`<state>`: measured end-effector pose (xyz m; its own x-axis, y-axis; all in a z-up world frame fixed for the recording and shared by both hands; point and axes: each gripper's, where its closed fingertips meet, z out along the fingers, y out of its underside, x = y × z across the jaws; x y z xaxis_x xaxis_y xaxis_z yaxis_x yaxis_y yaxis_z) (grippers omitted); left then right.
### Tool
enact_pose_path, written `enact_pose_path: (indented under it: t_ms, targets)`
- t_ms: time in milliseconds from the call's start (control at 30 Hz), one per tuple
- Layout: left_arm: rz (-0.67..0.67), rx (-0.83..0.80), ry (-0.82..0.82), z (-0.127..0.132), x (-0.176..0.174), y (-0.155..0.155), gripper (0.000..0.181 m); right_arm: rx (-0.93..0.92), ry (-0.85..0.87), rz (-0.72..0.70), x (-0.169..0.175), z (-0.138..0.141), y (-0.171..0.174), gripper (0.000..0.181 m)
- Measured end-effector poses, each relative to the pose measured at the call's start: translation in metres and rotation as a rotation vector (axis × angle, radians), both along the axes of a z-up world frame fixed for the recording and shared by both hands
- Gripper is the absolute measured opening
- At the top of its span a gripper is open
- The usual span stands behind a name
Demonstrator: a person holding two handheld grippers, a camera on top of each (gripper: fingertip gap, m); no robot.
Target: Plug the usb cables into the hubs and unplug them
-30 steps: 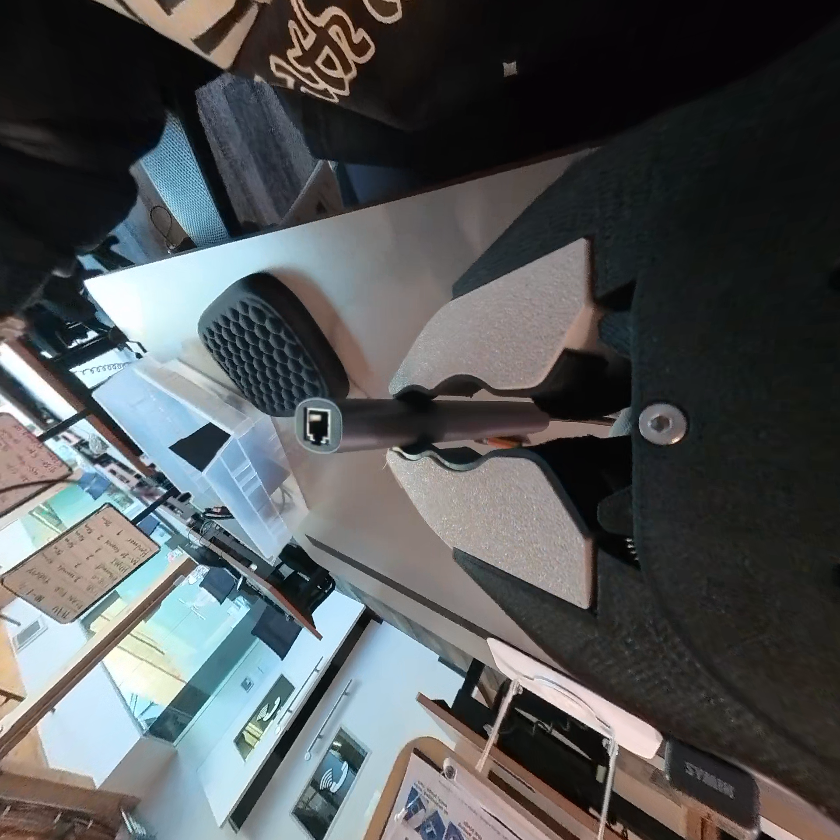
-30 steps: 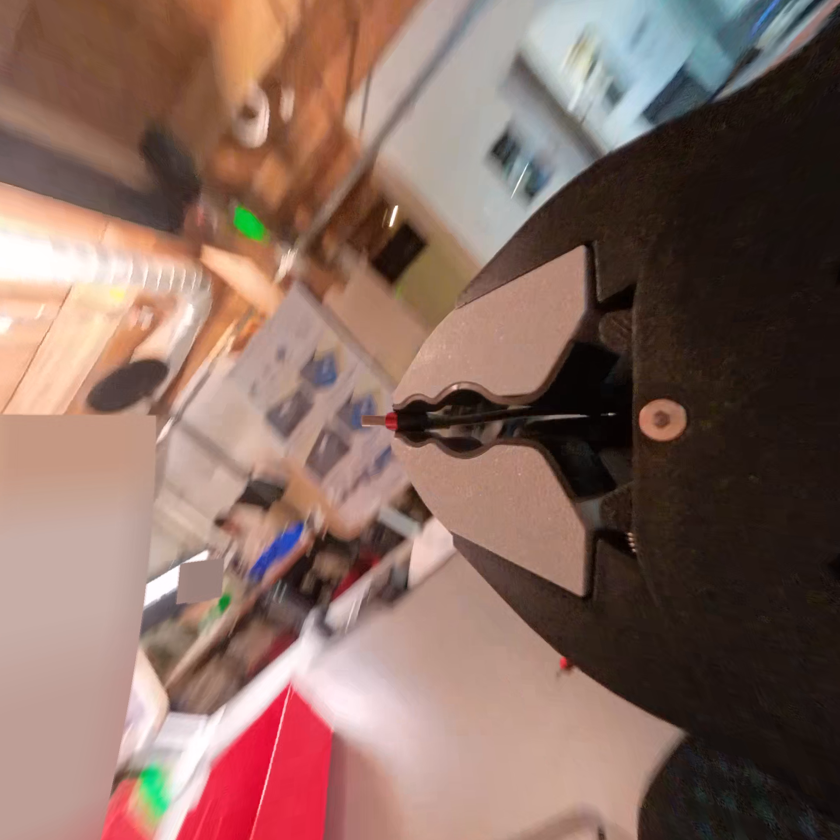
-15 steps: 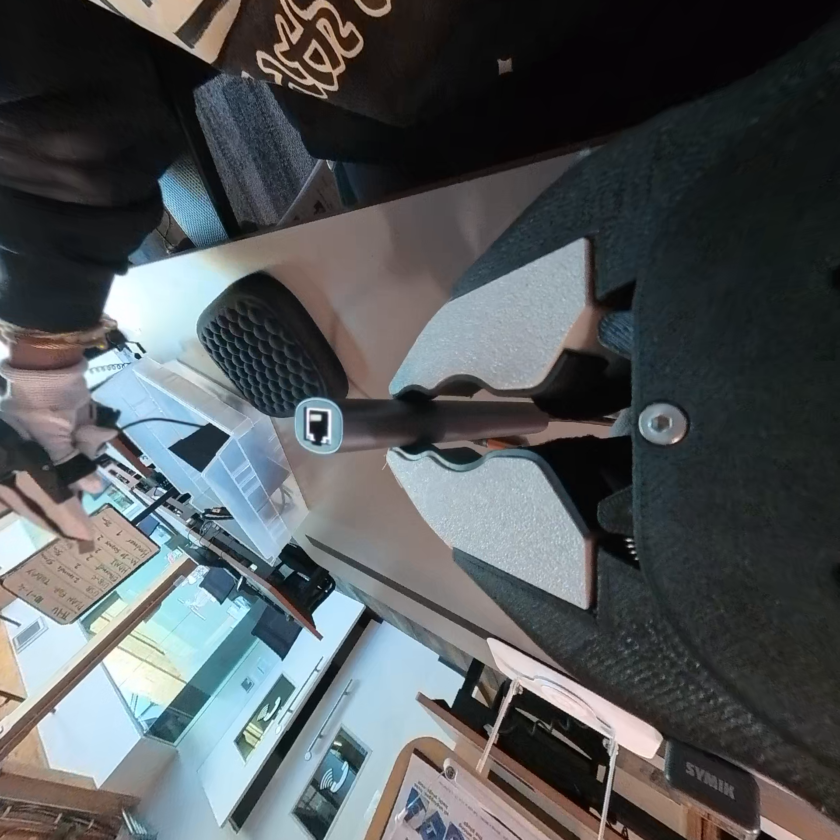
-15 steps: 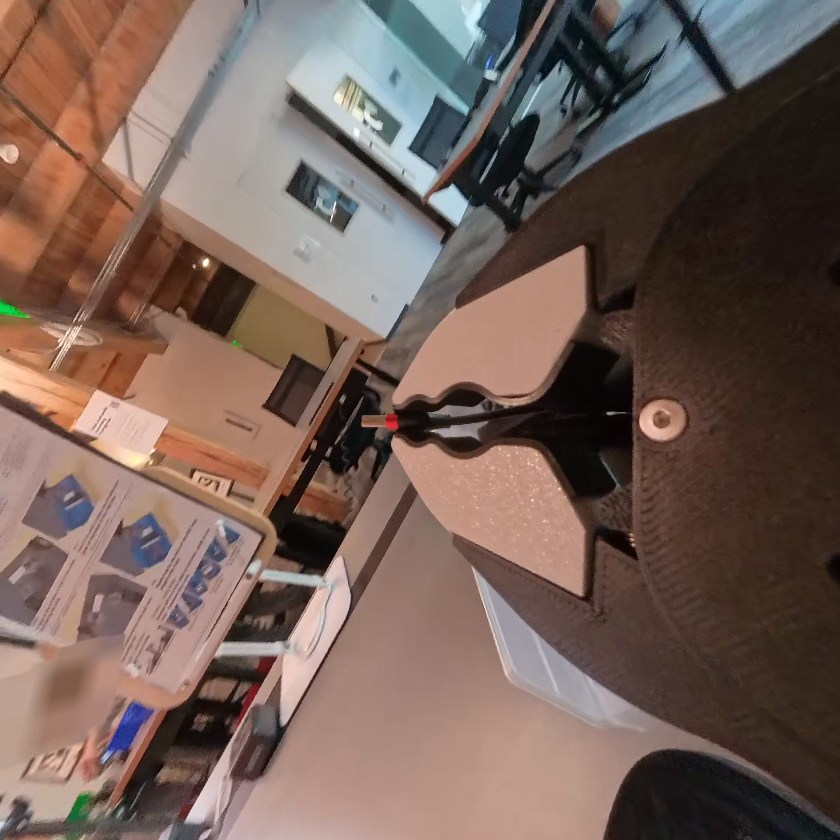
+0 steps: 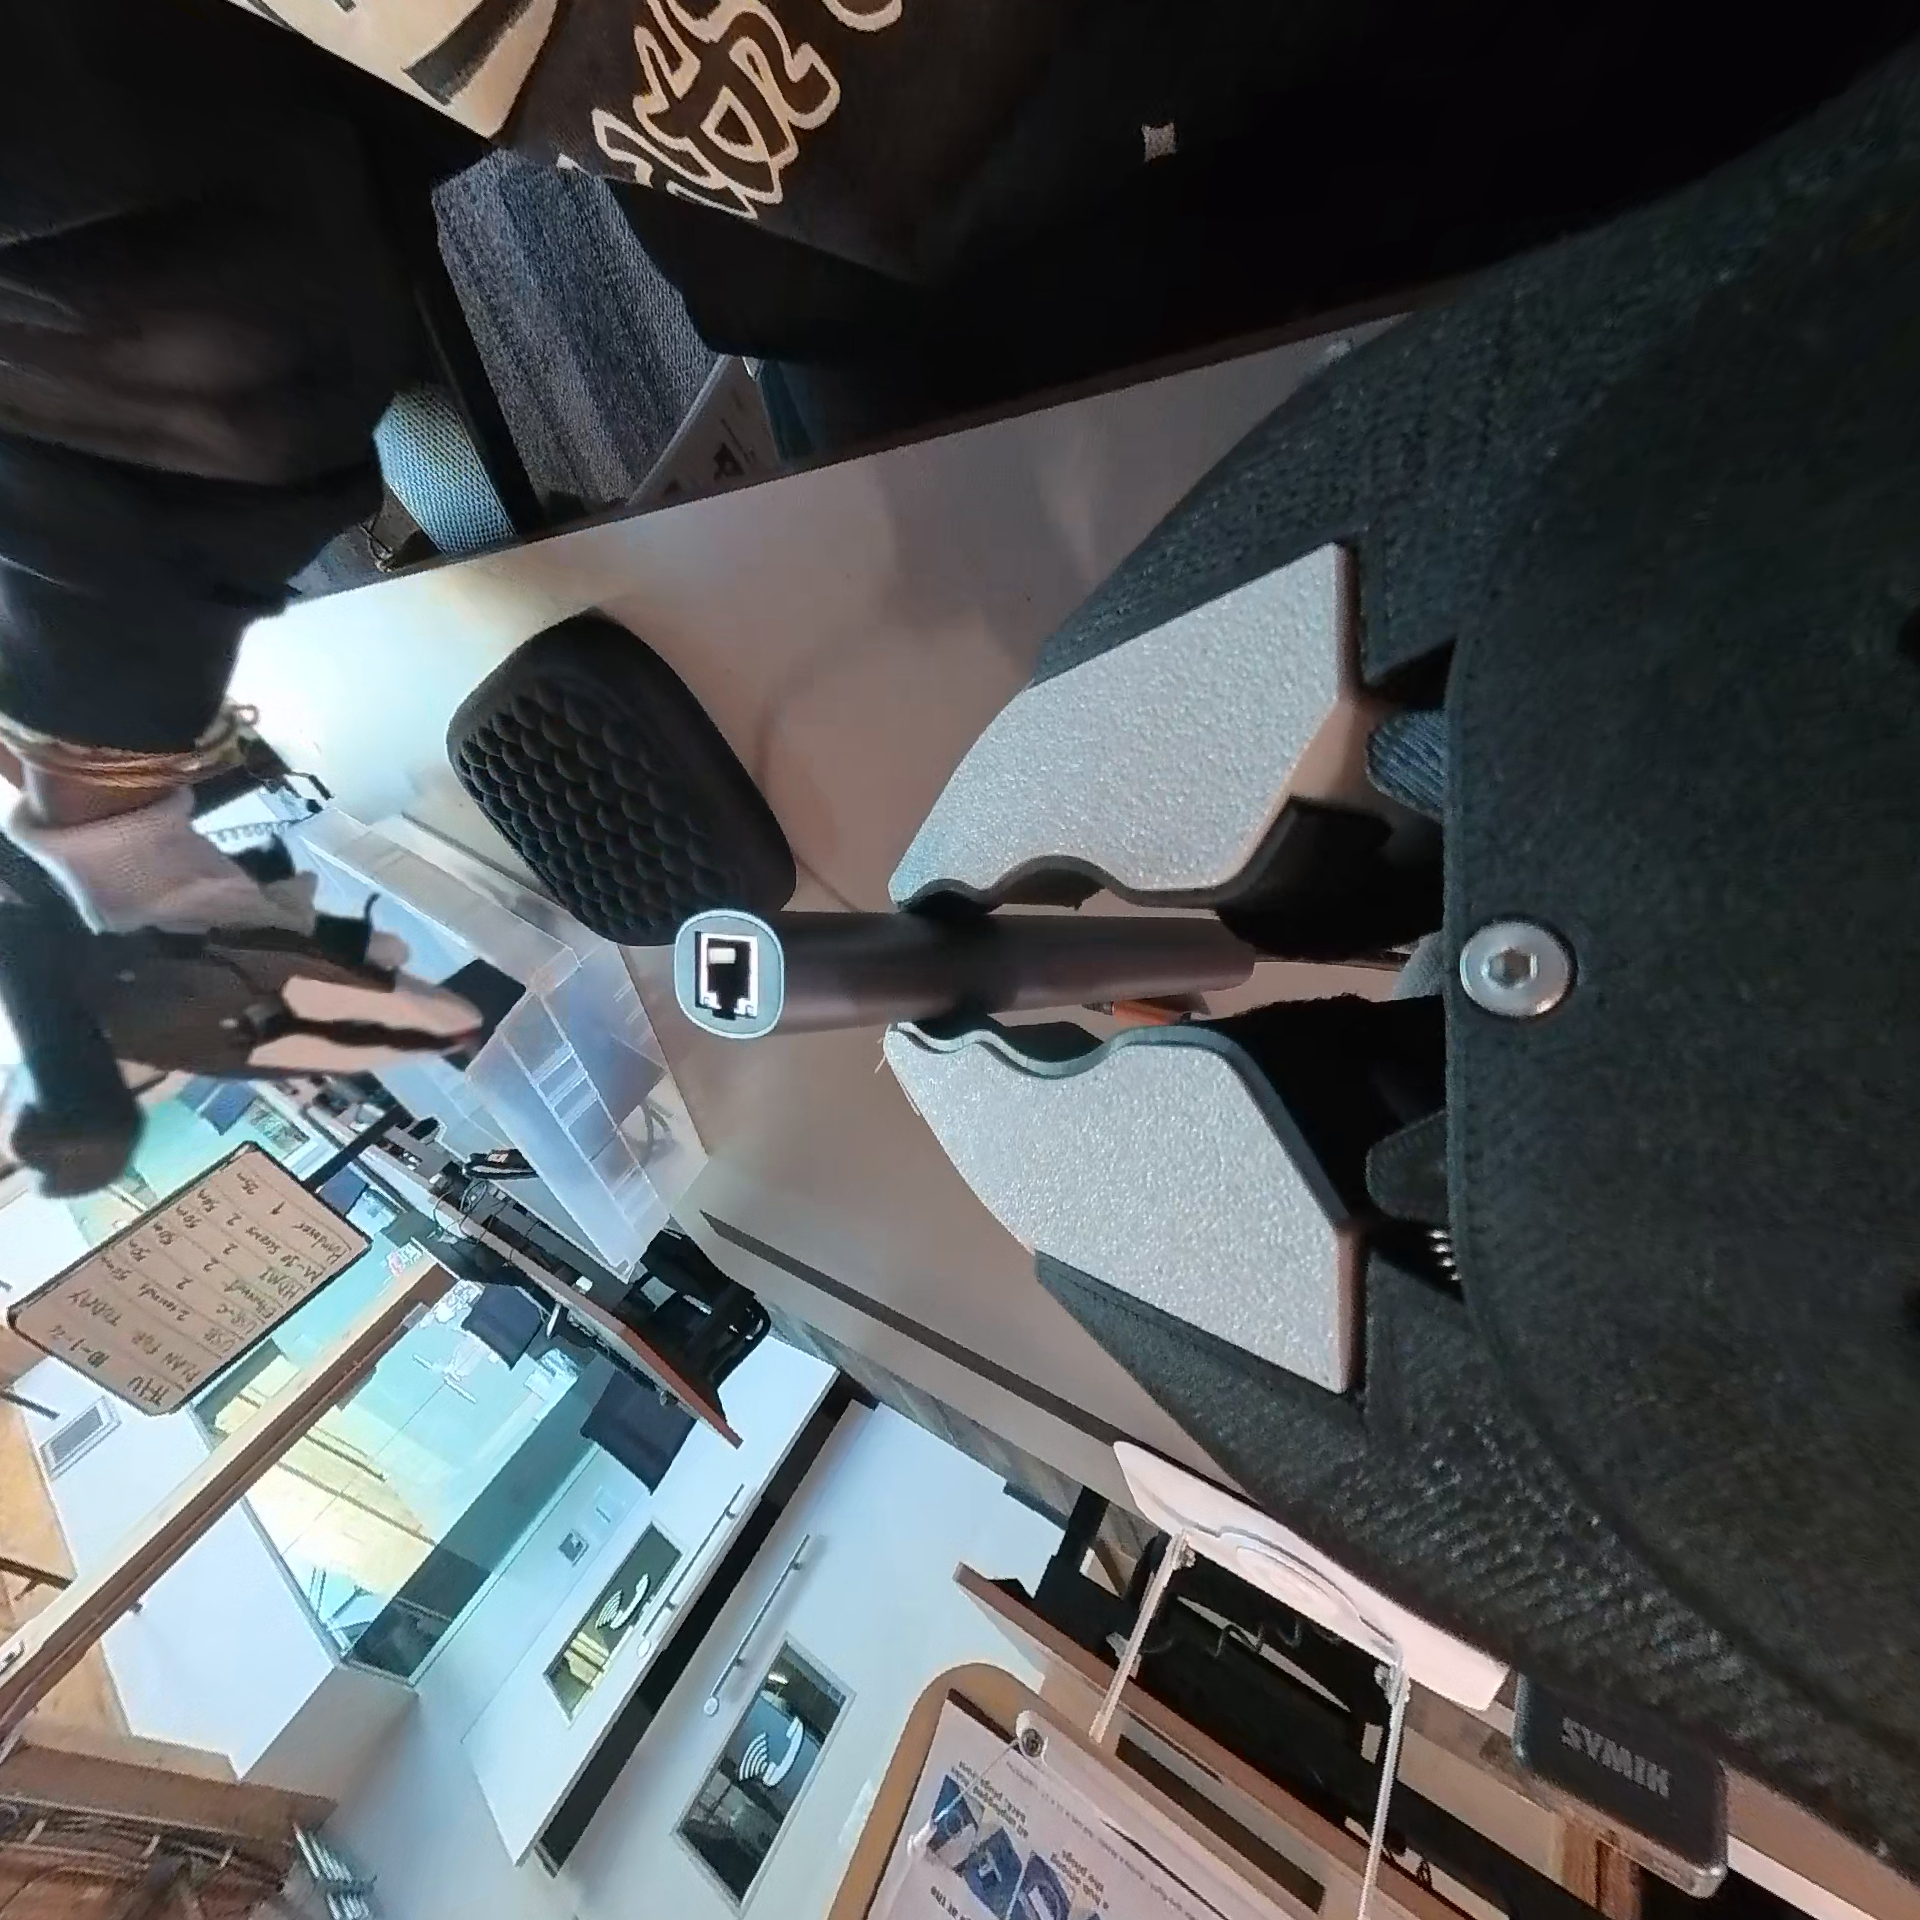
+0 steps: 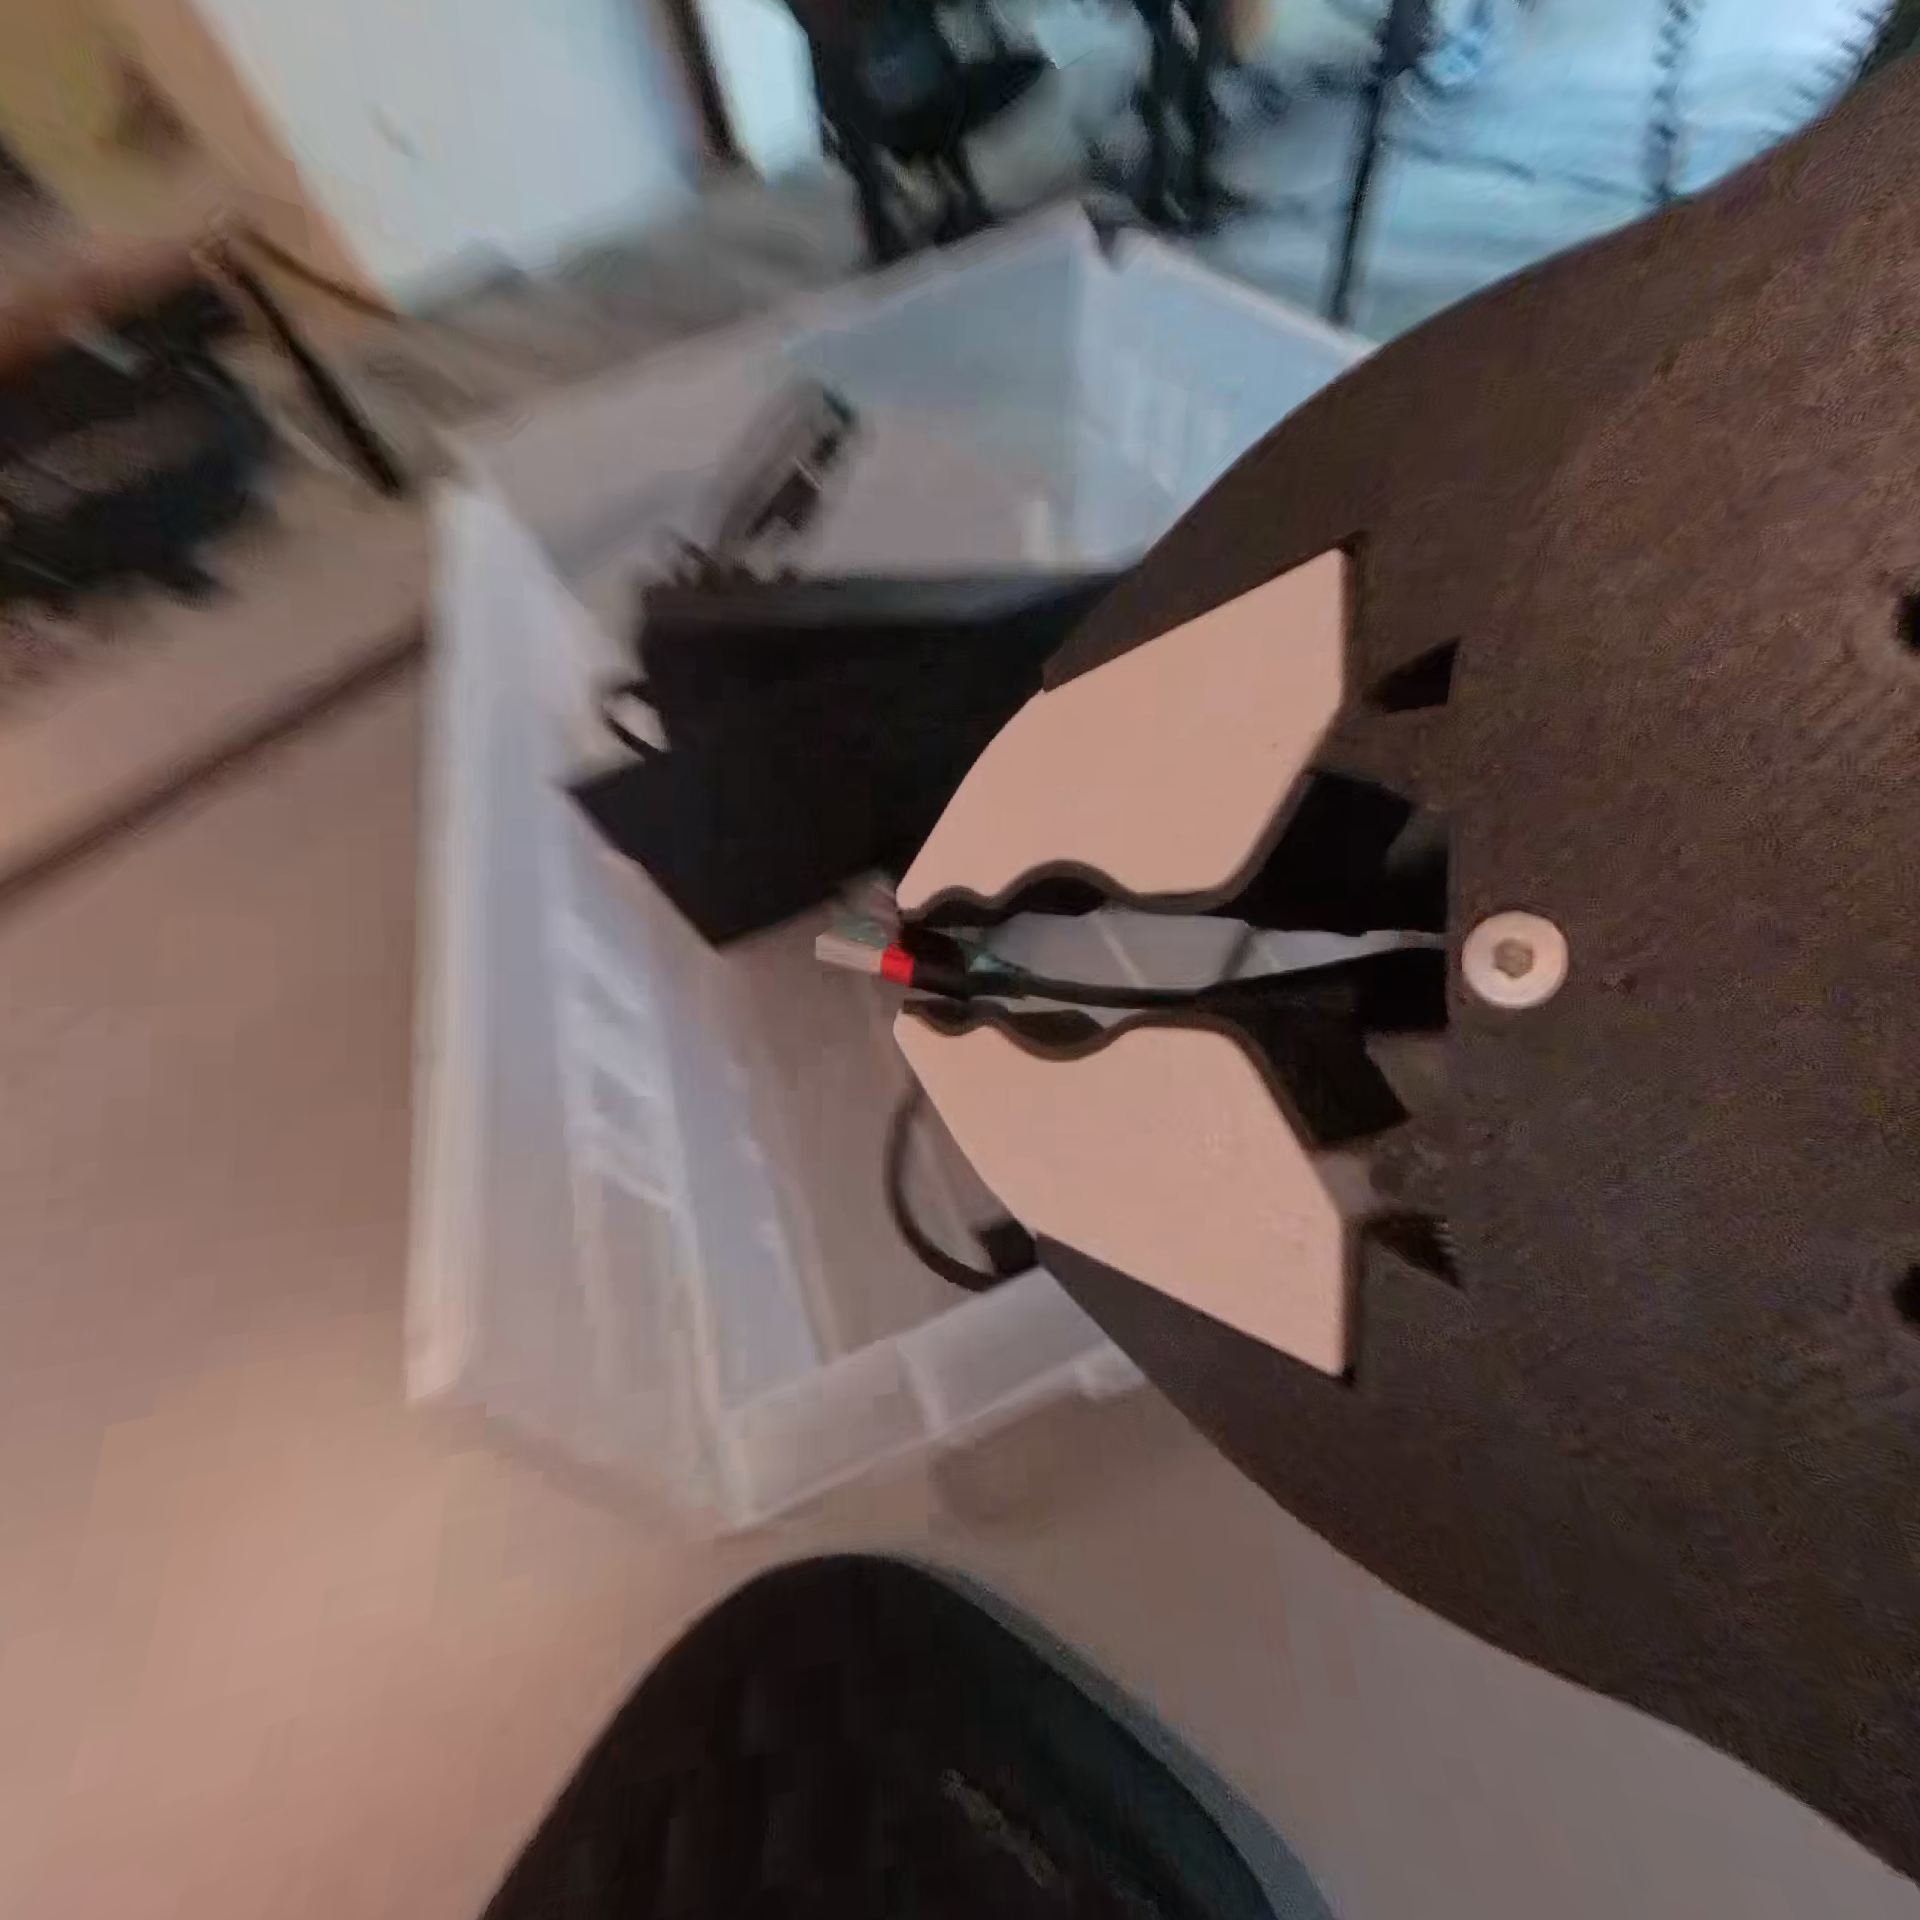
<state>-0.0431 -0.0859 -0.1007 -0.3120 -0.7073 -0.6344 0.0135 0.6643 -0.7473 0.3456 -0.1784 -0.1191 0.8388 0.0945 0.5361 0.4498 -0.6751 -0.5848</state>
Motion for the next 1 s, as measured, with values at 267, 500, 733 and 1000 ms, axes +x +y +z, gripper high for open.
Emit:
enact_pose_path:
  t_ms: [267,500,733,1000]
  targets:
    - [-0.001,-0.003,0.001,0.000,0.000,0.000,0.017,-0.045,0.435,-0.220,-0.004,-0.023,-0.006,0.045]
    - [-0.004,-0.002,0.003,0.000,0.000,0.000,0.017,0.245,0.502,-0.154,-0.017,0.044,-0.004,0.046]
    - [0.001,-0.022,0.000,0.001,0.000,0.001,0.017,0.311,0.149,0.720,-0.216,0.104,0.041,0.046]
    - [0.001,-0.055,-0.011,0.005,-0.001,0.003,0.017,0.100,0.071,1.060,-0.385,0.029,0.096,0.028]
